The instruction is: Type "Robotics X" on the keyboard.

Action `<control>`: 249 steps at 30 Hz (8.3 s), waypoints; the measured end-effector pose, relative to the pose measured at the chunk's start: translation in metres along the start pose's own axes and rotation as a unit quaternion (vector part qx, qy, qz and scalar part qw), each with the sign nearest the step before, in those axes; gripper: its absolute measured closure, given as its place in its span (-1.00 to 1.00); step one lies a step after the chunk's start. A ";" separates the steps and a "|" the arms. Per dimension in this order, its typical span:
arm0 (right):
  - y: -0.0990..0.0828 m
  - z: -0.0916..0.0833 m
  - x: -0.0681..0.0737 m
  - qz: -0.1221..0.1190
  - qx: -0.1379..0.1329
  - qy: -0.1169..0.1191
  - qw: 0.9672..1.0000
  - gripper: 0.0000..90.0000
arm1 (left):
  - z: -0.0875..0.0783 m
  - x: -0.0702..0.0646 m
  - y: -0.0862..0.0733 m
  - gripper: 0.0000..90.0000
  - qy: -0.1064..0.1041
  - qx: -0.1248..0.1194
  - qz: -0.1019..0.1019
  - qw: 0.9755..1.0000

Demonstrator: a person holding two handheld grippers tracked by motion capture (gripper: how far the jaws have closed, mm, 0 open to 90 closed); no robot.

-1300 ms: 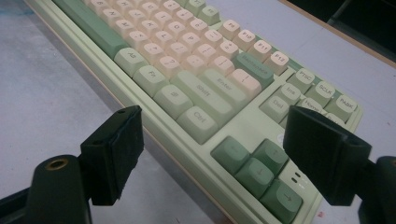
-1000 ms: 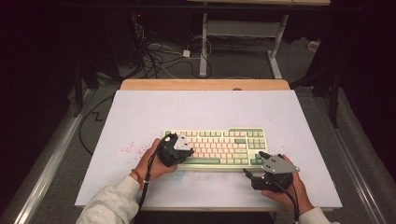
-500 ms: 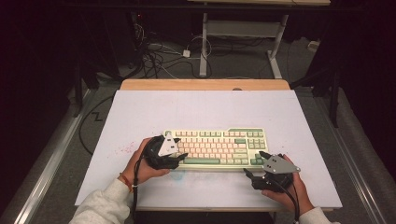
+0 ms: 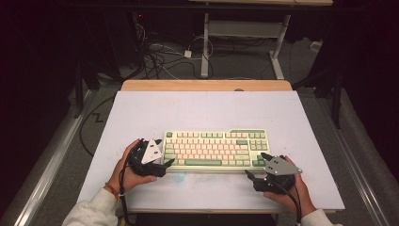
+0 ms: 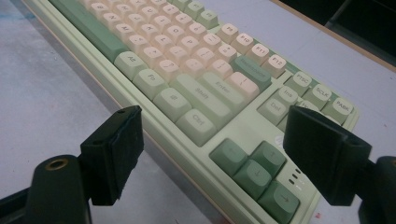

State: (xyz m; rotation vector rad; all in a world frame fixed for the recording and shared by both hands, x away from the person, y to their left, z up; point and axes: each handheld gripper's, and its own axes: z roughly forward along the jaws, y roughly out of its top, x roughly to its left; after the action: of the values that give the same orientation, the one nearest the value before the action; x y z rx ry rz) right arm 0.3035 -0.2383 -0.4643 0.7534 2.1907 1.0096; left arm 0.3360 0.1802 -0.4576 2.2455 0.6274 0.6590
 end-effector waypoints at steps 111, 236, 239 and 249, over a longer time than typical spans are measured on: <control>-0.001 0.006 0.004 -0.011 0.016 0.010 1.000 -0.53 | 0.036 -0.013 0.062 0.93 -0.098 0.021 0.023 0.995; 0.008 -0.013 -0.005 0.007 -0.014 0.036 0.999 0.16 | -0.013 -0.004 -0.004 -0.58 0.012 -0.022 0.005 1.000; 0.010 -0.013 -0.008 0.012 -0.011 0.046 0.999 0.42 | -0.015 -0.004 -0.013 -0.58 0.013 -0.014 0.000 1.000; 0.026 -0.008 -0.017 0.008 0.008 0.050 0.999 0.94 | -0.017 -0.004 -0.036 -0.58 0.007 0.015 -0.026 1.000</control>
State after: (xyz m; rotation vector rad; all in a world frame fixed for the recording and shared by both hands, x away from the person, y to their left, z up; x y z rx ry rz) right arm 0.3151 -0.2401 -0.4347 0.7438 2.2826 1.0595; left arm 0.3141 0.2091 -0.4741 2.2457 0.7053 0.6437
